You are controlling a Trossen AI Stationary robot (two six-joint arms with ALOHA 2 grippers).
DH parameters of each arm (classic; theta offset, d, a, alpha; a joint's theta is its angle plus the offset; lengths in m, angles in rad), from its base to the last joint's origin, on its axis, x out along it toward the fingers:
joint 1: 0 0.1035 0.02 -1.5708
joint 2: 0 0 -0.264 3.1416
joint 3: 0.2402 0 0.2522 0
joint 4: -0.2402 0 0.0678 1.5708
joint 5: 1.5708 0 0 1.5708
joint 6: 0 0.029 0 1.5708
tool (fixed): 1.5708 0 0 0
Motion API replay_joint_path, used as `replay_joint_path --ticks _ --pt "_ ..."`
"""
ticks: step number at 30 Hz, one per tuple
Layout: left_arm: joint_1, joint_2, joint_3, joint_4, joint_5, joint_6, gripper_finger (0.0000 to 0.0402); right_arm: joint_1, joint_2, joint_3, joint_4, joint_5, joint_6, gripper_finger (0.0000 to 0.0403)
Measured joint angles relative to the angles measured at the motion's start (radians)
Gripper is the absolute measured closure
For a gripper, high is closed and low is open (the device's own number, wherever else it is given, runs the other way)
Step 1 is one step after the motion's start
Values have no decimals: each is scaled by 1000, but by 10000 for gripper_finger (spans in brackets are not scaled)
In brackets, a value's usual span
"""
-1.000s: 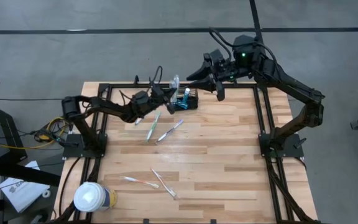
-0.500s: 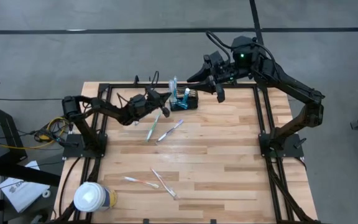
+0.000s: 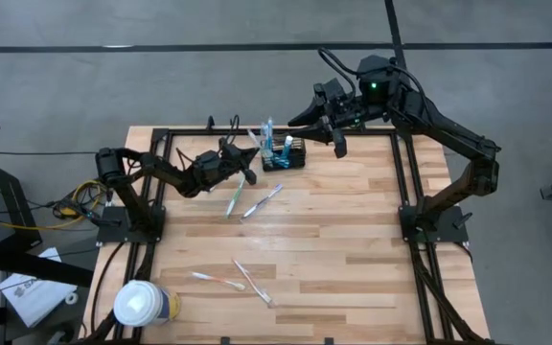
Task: Pick & Place toothbrushing station
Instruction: Put the top green toothbrush into the black wire organizer
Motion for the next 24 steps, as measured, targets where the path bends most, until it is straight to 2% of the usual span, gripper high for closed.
replay_joint_path --ticks 6,9,18,21,24 --pt "0 0 25 22 80 1 401 0 0 0 0 0 -1 269" --pt "0 0 51 -28 111 26 401 0 0 0 0 0 -3 269" --pt "2 0 66 -76 120 32 401 0 0 0 0 -23 -9 269" --pt "2 26 66 -116 124 22 401 0 0 0 0 -23 -11 269" --pt "-4 72 69 -84 130 0 402 0 0 0 -2 -24 -19 269"
